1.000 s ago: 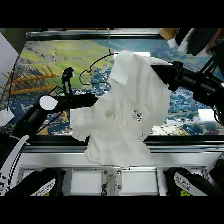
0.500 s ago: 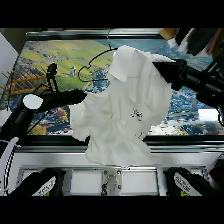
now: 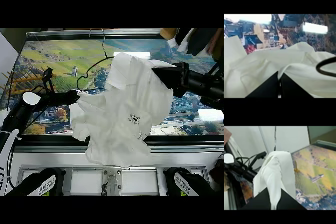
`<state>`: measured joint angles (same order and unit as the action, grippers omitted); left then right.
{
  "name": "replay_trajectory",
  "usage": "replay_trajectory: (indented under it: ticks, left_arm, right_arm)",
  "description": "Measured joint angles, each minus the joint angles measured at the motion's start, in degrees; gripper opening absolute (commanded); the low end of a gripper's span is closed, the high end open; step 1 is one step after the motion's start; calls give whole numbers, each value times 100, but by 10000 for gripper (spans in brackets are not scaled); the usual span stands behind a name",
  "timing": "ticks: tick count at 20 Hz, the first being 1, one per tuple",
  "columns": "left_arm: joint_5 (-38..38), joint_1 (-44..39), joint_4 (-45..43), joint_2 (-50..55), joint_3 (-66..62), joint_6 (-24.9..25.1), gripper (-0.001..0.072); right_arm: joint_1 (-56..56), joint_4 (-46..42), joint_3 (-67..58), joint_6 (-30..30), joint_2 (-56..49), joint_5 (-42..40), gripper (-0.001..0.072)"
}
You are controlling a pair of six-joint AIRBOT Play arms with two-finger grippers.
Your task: Fold the clothes and pants, and hang the long-sleeved shirts on hangers.
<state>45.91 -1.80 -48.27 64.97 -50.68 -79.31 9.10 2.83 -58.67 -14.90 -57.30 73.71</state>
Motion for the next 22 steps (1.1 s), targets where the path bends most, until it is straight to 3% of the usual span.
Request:
replay_trajectory:
  ticks: [6,13,22]
  left_arm:
    - [2,341,-20,-457,0,28,11]
    - [2,420,-20,-1488,2,136,11]
    - [343,422,-20,-3694,2,157,11]
  right_arm:
    - [0,-890,0,-140,46,44,7]
    - [0,-1279,332,-164,52,17,7]
    - [-26,-146,1399,302,39,-671,7]
